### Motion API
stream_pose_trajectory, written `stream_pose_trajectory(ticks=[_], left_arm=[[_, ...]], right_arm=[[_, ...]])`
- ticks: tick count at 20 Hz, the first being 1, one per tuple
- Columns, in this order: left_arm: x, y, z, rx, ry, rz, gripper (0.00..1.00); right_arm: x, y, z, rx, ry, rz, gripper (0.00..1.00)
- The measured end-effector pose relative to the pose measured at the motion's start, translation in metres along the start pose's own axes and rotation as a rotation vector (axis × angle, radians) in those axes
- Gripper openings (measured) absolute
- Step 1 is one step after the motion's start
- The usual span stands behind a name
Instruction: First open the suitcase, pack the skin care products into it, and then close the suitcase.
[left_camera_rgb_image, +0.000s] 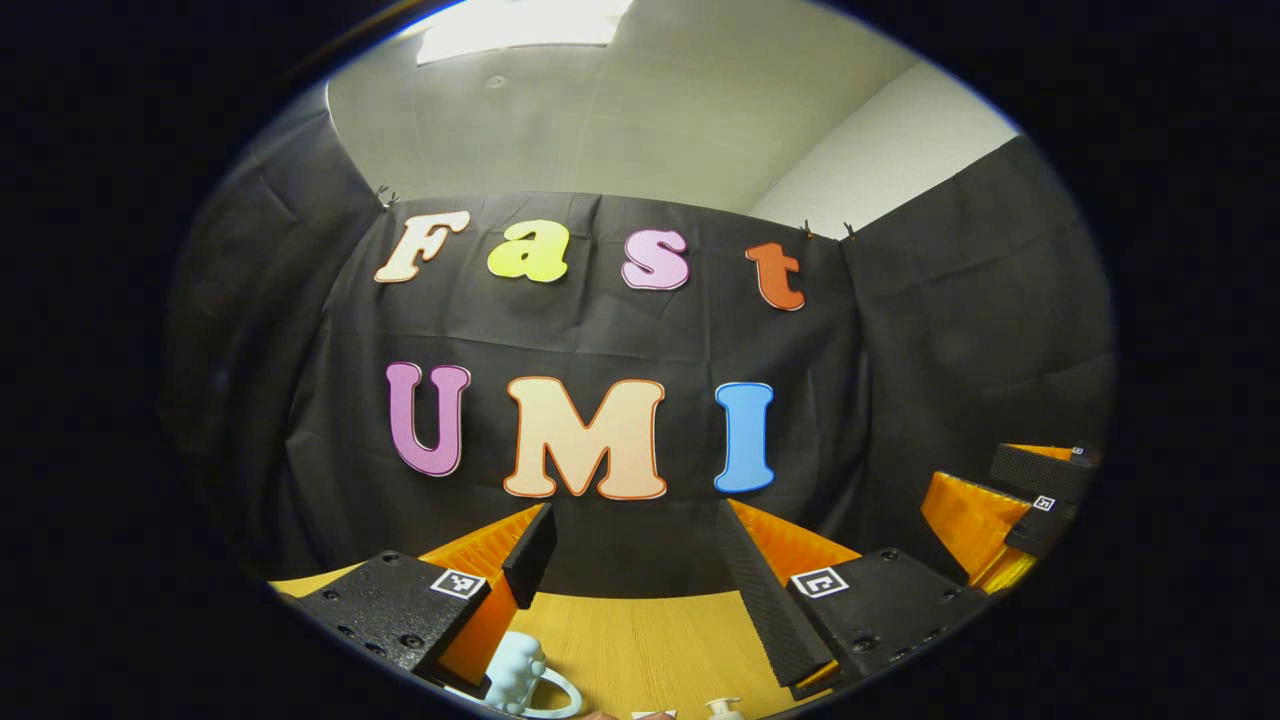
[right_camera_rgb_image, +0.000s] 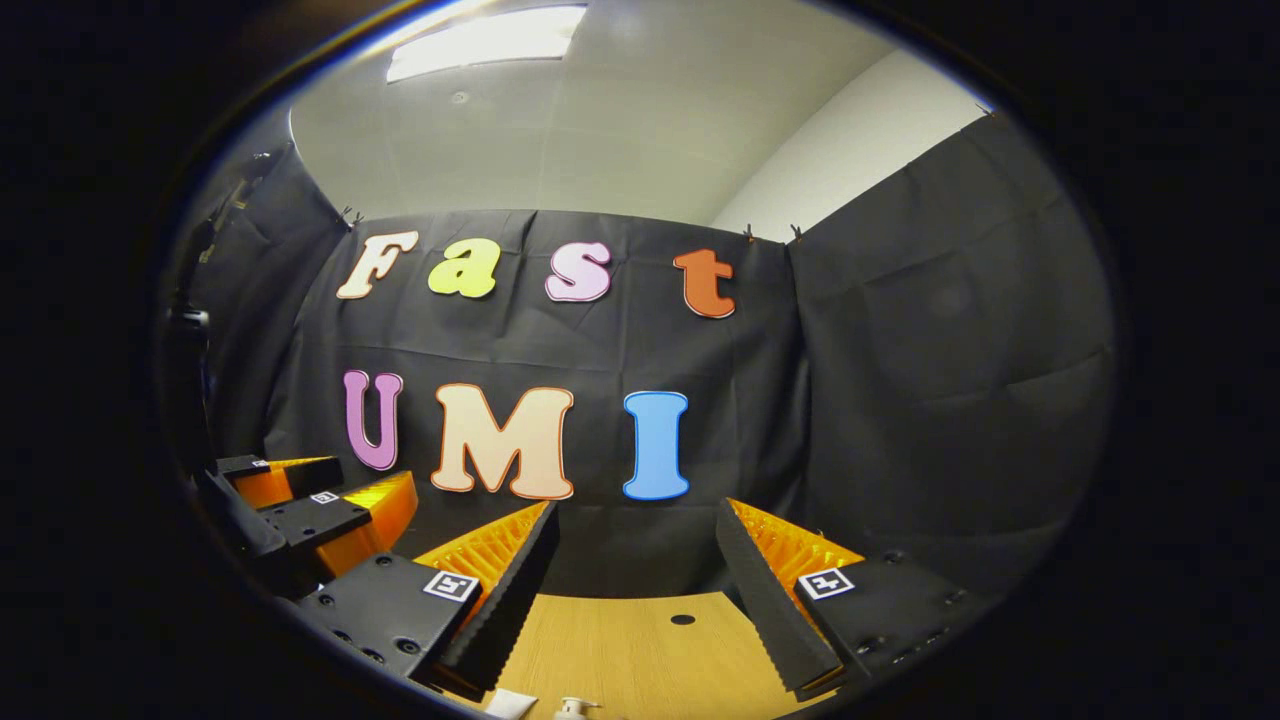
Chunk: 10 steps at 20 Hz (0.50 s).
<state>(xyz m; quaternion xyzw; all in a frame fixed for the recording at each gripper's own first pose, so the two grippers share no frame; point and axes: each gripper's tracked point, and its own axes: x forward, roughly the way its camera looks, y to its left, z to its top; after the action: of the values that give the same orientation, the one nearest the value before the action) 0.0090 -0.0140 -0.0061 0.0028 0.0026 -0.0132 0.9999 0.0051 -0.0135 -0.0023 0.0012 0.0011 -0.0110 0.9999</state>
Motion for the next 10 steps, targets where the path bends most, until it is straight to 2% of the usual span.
stream_pose_trajectory(ticks=[5,10], left_arm=[[0.006,0.006,-0.009,0.017,0.024,0.003,0.95],[0.0,0.004,-0.03,0.067,0.081,0.001,0.95]], right_arm=[[0.002,0.0,0.003,0.029,-0.01,0.003,0.99],[0.003,0.005,-0.017,0.048,0.028,0.037,0.99]])
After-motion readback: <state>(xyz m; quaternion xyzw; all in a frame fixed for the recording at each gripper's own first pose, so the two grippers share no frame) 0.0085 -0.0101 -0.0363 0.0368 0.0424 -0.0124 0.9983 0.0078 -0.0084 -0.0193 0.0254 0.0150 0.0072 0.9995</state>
